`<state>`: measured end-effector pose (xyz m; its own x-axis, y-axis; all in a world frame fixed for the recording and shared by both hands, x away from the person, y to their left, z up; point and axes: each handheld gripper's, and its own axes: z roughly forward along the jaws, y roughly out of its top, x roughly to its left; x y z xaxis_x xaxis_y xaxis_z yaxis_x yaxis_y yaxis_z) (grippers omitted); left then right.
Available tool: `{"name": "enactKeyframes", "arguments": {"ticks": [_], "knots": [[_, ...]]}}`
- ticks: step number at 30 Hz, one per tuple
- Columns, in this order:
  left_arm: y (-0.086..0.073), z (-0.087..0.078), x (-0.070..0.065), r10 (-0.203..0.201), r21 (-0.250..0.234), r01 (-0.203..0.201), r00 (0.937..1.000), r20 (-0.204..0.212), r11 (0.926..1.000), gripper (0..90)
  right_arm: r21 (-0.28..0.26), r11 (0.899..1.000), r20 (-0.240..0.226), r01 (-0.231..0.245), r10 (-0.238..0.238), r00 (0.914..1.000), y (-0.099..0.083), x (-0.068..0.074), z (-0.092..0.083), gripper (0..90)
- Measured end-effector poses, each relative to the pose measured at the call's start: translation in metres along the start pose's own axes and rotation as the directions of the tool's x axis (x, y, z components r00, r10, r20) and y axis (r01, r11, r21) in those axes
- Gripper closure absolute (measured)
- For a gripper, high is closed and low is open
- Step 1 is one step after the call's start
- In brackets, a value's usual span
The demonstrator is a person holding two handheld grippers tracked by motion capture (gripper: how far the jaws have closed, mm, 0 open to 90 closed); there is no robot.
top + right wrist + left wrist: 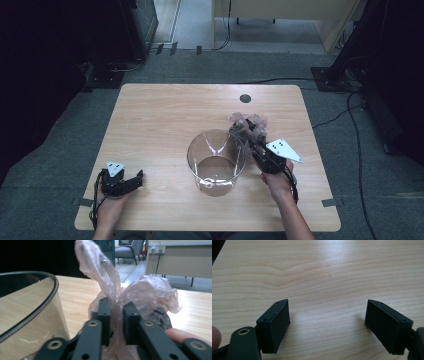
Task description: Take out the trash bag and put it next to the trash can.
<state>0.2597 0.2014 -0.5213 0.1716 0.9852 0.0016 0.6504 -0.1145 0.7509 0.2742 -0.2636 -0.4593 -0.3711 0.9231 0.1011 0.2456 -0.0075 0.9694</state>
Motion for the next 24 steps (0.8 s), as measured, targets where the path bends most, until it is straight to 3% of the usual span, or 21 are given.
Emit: {"name": "enactKeyframes", "arguments": {"ticks": [5,13,16,24], "knots": [[0.0,0.0,0.0,0.0,0.0,0.0,1.0,0.0,1.0,19.5,0.04,0.998,-0.026,0.04,-0.039,0.9989,0.0,0.0,-0.003,59.0],[0.0,0.0,0.0,0.0,0.0,0.0,1.0,0.0,1.0,19.5,0.114,0.993,-0.06,0.016,-0.01,0.9982,0.0,-0.008,-0.008,25.3],[0.0,0.0,0.0,0.0,0.0,0.0,1.0,0.0,1.0,19.5,0.135,0.991,-0.066,0.011,-0.003,0.9978,0.0,-0.011,-0.011,18.2],[0.0,0.0,0.0,-0.001,0.0,0.001,1.0,0.0,1.0,19.5,0.122,0.992,-0.097,0.034,-0.022,0.9951,0.002,-0.01,-0.021,4.6]]}}
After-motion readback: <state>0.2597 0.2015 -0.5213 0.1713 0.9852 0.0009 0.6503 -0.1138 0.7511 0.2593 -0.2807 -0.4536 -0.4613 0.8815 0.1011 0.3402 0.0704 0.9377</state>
